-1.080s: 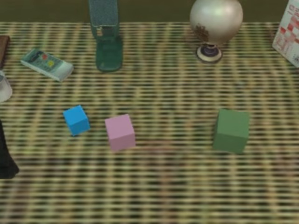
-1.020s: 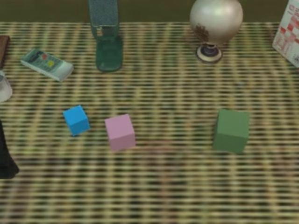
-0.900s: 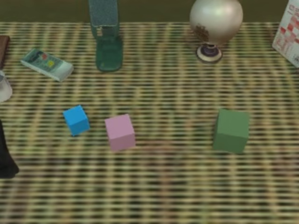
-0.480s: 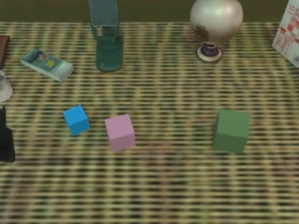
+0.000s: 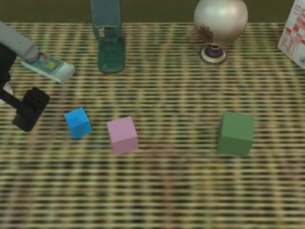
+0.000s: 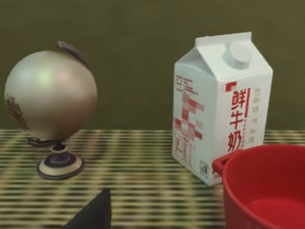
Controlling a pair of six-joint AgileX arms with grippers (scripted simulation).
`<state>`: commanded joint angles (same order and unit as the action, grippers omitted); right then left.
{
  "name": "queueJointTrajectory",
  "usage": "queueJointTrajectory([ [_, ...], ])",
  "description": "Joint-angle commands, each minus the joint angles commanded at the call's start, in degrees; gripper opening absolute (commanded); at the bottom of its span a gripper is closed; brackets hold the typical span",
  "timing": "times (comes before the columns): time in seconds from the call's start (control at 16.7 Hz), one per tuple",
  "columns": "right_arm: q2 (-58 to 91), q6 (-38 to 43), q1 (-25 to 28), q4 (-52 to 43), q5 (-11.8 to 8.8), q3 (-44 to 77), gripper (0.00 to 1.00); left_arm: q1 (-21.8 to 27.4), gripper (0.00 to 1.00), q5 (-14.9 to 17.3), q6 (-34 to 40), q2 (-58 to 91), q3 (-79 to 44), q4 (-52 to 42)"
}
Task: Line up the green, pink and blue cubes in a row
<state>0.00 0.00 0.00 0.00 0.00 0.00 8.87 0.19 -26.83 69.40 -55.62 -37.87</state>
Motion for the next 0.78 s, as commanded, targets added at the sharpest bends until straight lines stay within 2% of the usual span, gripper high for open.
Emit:
queueJointTrajectory([
  [0.42, 0.00, 0.00, 0.00, 0.00, 0.00, 0.00, 1.00, 4.54, 1.00, 0.05, -13.87, 38.44, -29.20, -19.48],
  [0.78, 0.00, 0.00, 0.00, 0.00, 0.00, 0.00, 1.00, 6.19, 1.00, -0.04, -19.16, 52.61, -40.72, -26.29],
])
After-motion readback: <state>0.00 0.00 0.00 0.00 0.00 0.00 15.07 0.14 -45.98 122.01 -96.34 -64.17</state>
